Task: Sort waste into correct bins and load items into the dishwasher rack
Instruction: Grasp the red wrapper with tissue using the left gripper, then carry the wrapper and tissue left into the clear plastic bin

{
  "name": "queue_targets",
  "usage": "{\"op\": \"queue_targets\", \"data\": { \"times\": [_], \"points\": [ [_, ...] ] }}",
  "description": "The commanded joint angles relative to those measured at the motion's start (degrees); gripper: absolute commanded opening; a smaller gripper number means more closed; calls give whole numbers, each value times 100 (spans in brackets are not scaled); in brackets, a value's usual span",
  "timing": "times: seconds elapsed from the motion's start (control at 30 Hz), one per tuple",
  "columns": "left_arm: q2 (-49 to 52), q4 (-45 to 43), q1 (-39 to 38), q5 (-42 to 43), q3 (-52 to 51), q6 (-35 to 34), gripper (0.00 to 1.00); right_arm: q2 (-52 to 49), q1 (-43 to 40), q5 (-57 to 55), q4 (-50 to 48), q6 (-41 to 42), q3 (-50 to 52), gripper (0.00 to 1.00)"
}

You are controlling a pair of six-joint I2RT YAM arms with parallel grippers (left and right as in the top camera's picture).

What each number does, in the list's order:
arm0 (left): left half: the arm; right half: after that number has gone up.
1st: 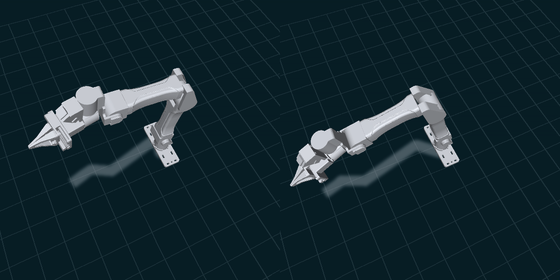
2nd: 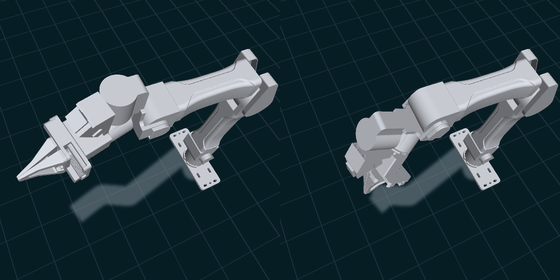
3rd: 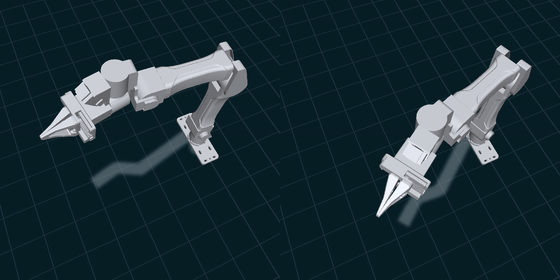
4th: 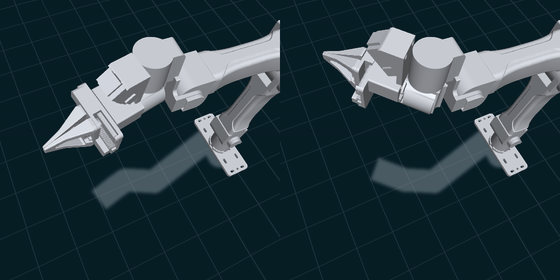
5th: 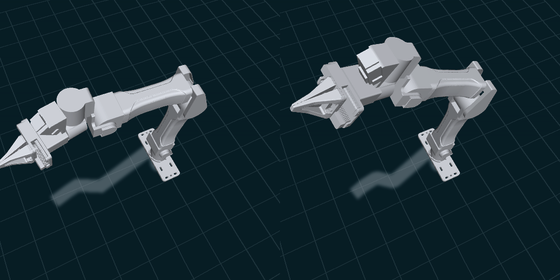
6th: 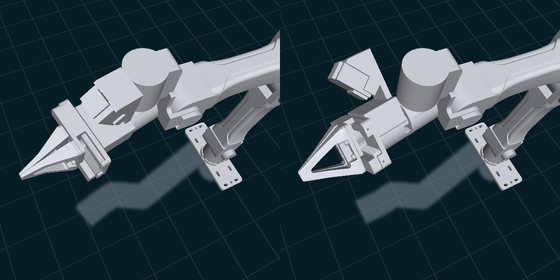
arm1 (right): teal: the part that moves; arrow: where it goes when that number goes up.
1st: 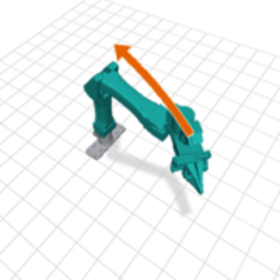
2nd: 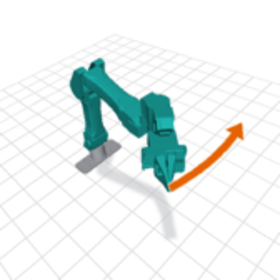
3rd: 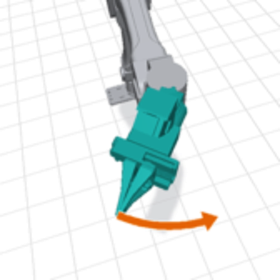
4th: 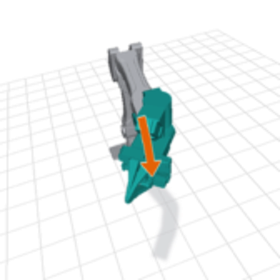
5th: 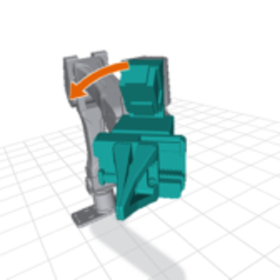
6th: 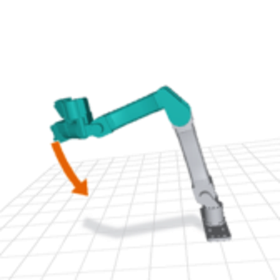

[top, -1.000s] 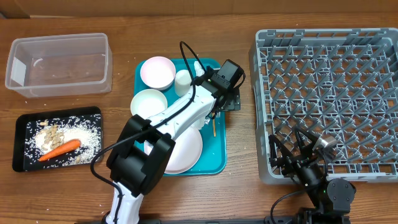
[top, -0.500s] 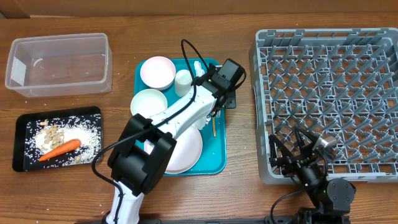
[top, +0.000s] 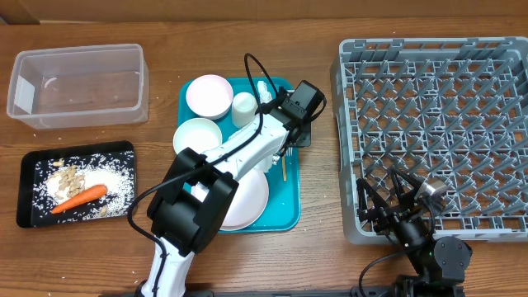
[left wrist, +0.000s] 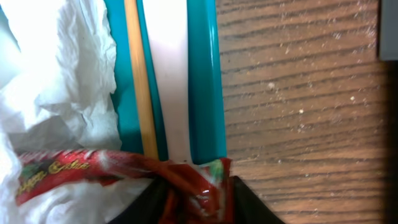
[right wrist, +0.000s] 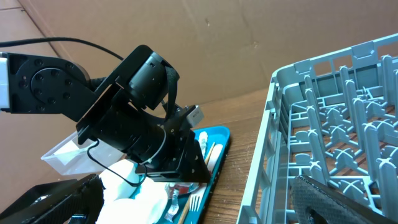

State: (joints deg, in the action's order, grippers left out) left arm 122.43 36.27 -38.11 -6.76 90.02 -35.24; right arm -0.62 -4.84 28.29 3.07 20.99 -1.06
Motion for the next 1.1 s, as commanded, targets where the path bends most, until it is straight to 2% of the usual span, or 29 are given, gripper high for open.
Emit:
{"op": "queue_targets", "data": {
  "times": [0.0, 0.07, 0.67, 0.83, 1.07],
  "points": [
    [33, 221, 24, -111, 201, 57, 19, 46, -11, 48, -15, 44, 59, 100],
    [33, 476, 24, -114, 417, 59, 4, 46, -11, 48, -15, 44, 59, 100],
    [28, 3270, 234, 81, 2824, 35, 4, 46, -11, 48, -15, 44, 59, 100],
    [28, 4129, 789, 243, 3506, 114, 4, 46, -11, 48, -15, 46, 59, 100],
    [28, 4280, 1869, 275, 3659, 551, 4, 46, -11, 48, -15, 44, 59, 100]
  ]
}}
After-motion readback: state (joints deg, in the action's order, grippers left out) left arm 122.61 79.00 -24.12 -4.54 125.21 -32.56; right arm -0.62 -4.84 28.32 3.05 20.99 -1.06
